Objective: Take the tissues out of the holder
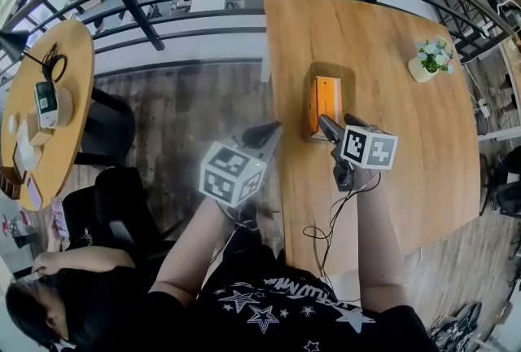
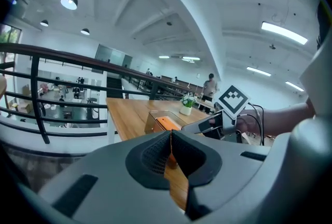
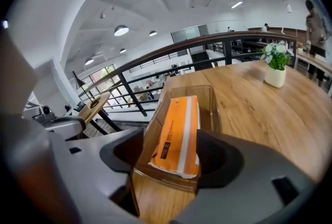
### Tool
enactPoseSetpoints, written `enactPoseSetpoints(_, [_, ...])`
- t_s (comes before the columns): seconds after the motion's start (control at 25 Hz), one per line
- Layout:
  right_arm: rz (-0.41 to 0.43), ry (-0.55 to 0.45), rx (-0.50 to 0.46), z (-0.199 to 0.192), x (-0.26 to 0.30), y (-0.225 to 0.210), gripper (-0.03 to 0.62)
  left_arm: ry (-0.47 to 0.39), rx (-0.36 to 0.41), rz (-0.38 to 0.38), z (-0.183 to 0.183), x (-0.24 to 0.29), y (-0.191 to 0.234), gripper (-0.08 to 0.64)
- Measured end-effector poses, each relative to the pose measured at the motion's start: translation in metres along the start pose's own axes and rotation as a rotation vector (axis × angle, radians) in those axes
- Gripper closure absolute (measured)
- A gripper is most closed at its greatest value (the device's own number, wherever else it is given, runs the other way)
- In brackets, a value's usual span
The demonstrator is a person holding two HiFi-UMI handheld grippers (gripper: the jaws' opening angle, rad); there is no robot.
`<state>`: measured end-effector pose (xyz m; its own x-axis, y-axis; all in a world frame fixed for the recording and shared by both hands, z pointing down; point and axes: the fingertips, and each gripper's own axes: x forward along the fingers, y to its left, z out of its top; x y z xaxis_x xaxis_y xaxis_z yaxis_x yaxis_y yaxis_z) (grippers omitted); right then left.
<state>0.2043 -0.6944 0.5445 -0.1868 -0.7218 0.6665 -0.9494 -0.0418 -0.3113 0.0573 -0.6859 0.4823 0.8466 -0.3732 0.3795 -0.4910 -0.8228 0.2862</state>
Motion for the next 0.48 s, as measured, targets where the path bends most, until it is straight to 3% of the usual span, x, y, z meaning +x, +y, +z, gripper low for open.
enactPoseSetpoints(0.16, [-0.064, 0.076, -0.026, 0.001, 0.021, -0.009, 0.281, 0.007, -0.018, -0.006, -0.006, 0.003, 0.007, 0.545])
enactPoseSetpoints(0.28, [-0.148, 0.178, -0.123, -0.001, 0.037, -0.018, 0.276, 0.01, -0.028, -0.002, -0.011, 0.004, 0.013, 0.545])
enactPoseSetpoints(0.48, [-0.189, 0.333, -0.231, -0.008, 0.056, -0.017, 0.275, 0.002, -0.052, 0.014, -0.016, -0.002, 0.025, 0.545])
